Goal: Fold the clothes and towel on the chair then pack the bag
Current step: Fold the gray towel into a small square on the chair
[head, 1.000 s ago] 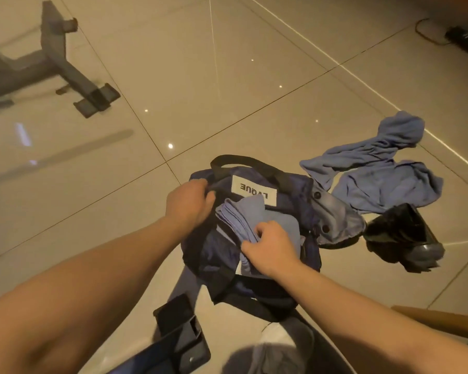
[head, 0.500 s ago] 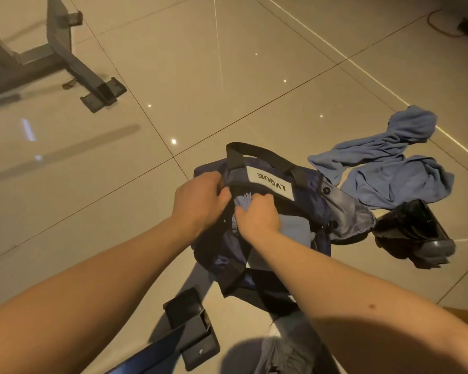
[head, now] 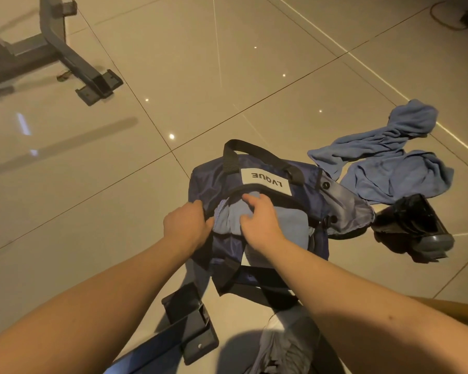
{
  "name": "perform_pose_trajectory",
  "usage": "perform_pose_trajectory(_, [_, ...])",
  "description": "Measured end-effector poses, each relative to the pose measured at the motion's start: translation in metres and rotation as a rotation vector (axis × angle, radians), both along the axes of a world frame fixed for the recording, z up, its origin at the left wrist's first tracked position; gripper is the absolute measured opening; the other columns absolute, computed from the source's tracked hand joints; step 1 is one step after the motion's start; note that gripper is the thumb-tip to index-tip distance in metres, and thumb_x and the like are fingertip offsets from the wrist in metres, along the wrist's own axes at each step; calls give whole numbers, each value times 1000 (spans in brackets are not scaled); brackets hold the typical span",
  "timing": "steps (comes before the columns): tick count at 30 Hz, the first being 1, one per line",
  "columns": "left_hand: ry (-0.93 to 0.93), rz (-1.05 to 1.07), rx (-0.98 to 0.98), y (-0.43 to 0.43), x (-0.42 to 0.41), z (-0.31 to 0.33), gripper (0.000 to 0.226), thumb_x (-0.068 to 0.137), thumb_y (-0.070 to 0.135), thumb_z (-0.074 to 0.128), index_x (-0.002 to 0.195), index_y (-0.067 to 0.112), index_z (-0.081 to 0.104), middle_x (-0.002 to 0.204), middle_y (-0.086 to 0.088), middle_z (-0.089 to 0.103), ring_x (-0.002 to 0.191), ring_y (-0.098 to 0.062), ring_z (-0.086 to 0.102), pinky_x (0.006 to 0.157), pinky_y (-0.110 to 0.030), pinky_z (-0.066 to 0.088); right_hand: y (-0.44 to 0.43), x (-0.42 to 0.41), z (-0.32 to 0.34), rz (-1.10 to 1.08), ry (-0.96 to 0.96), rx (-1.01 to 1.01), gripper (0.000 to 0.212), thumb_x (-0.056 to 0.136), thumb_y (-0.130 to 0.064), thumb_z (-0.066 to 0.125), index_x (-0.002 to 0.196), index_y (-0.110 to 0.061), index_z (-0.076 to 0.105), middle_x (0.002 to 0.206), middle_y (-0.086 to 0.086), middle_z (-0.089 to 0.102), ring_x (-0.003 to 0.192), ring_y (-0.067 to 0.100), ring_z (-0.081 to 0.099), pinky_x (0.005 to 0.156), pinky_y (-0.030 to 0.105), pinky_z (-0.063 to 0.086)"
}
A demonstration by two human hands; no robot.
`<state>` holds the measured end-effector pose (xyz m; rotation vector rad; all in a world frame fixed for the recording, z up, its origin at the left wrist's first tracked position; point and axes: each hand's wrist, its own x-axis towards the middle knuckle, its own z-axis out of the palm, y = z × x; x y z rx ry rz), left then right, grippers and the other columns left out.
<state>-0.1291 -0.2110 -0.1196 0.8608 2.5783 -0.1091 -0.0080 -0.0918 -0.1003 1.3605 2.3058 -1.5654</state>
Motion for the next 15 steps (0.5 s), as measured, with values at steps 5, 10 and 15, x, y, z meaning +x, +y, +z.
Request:
perform_pose_trajectory(5, [12, -11, -59, -2, 2, -5, 45, 100, 60, 44, 107, 16, 51, 99, -4, 61, 82, -25, 57, 67, -32, 38, 5, 2, -3, -56, 19, 17, 54, 97, 4, 50, 148, -12, 48, 148, 6, 43, 136, 21, 44, 96, 14, 28])
perform_pose_trajectory(10, [81, -81, -25, -4, 3, -11, 41, 102, 55, 43, 102, 15, 52, 97, -6, 65, 81, -27, 60, 68, -33, 36, 10, 7, -4, 29, -31, 68, 59, 97, -7, 58, 153, -15, 42, 153, 5, 36, 136, 21, 42, 97, 16, 33])
perform_pose_trajectory(15, [25, -408, 309, -20, 7, -28, 30, 104, 37, 47, 108, 19, 71, 110, -3, 64, 93, -21, 57, 79, -31, 43, 15, 10, 0, 136, -103, 71, 80, 90, -12, 70, 158, -17, 29, 159, 6, 23, 143, 26, 34, 109, 27, 33])
